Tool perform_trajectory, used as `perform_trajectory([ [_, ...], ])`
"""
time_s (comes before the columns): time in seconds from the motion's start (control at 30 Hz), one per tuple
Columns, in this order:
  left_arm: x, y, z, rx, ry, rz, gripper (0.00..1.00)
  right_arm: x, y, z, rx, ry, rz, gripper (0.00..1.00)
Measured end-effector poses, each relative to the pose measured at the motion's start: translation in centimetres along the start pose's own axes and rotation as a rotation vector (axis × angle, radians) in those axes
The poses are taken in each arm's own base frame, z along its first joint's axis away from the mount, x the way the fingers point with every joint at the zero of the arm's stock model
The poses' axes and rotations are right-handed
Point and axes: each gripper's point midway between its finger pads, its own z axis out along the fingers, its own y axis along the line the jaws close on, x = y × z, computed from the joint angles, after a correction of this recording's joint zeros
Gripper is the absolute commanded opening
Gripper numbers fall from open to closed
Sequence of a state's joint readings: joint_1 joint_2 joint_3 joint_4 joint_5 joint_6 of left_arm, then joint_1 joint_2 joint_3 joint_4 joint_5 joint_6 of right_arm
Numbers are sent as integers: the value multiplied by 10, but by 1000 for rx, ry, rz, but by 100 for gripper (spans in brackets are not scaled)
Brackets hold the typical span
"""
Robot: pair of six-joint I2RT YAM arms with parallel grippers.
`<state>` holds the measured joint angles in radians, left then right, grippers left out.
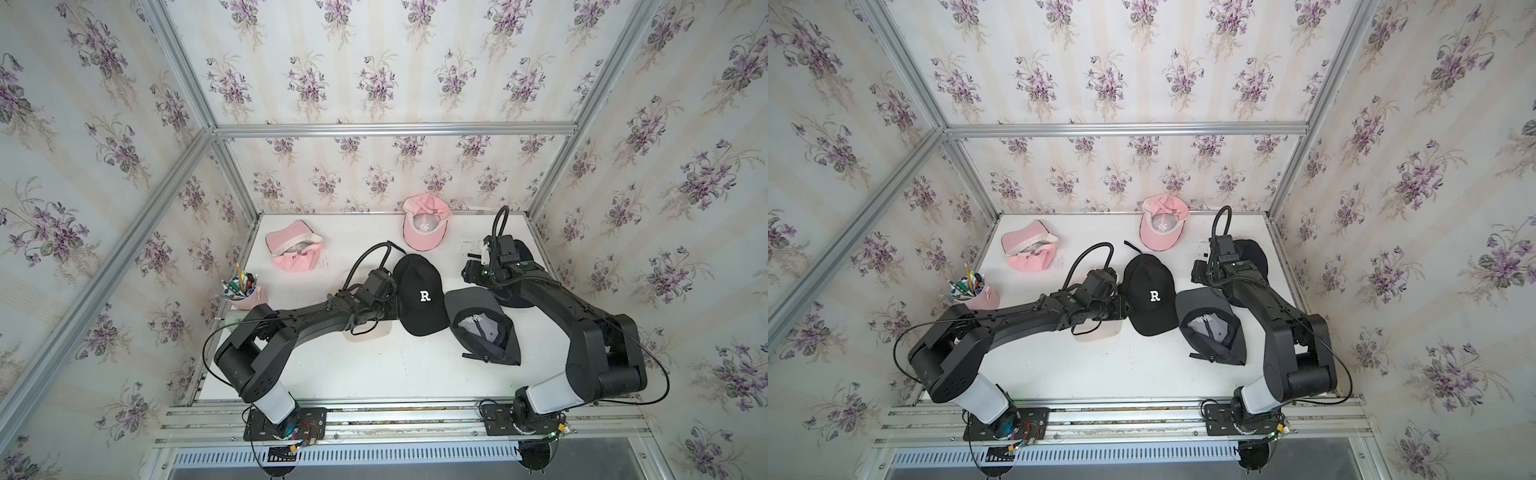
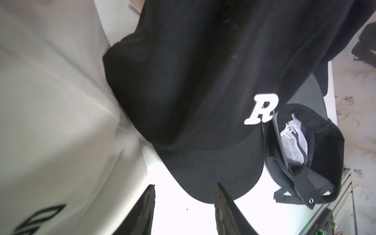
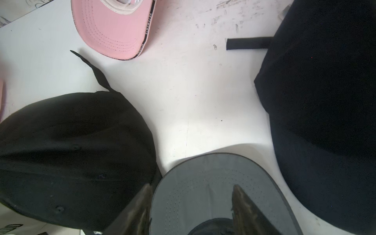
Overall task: Open the adjustable buckle of the baseball cap
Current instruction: Place the baseball cap at the center of the board, then pick up the baseball cap from the center of the board.
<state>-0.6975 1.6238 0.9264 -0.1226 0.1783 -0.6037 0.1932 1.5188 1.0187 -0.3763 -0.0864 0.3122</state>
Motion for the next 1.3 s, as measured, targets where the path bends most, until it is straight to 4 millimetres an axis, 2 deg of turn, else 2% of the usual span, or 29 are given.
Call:
perform_trajectory([
  [0.13, -7, -5, -22, -13, -15, 77, 62, 0, -6, 2, 34, 14, 2, 63],
  [0.27, -20, -14, -53, -13, -72, 160, 68, 4, -5, 3, 53, 33, -1, 64],
  [0.37, -35, -20, -80, -15, -136, 225, 72, 19, 13, 4, 40, 59, -30, 64],
  [0.43, -53, -24, -99, -11, -197, 256, 73, 33, 27, 5, 40, 83, -69, 64],
  [0.57, -84, -15, -121, -26, -275, 263, 74, 59, 40, 5, 67, 126, -102, 66],
  [0.7, -104, -8, -131, -27, -303, 271, 74, 87, 49, 4, 112, 164, -143, 68],
  [0.87, -108, -2, -130, -15, -283, 291, 74, 121, 52, 8, 178, 206, -177, 69],
  [1.1, -109, -1, -129, 1, -270, 307, 74, 130, 39, 17, 290, 205, -178, 66],
  [1.3, -110, 0, -133, 2, -278, 310, 74, 123, 35, 21, 339, 176, -180, 55],
])
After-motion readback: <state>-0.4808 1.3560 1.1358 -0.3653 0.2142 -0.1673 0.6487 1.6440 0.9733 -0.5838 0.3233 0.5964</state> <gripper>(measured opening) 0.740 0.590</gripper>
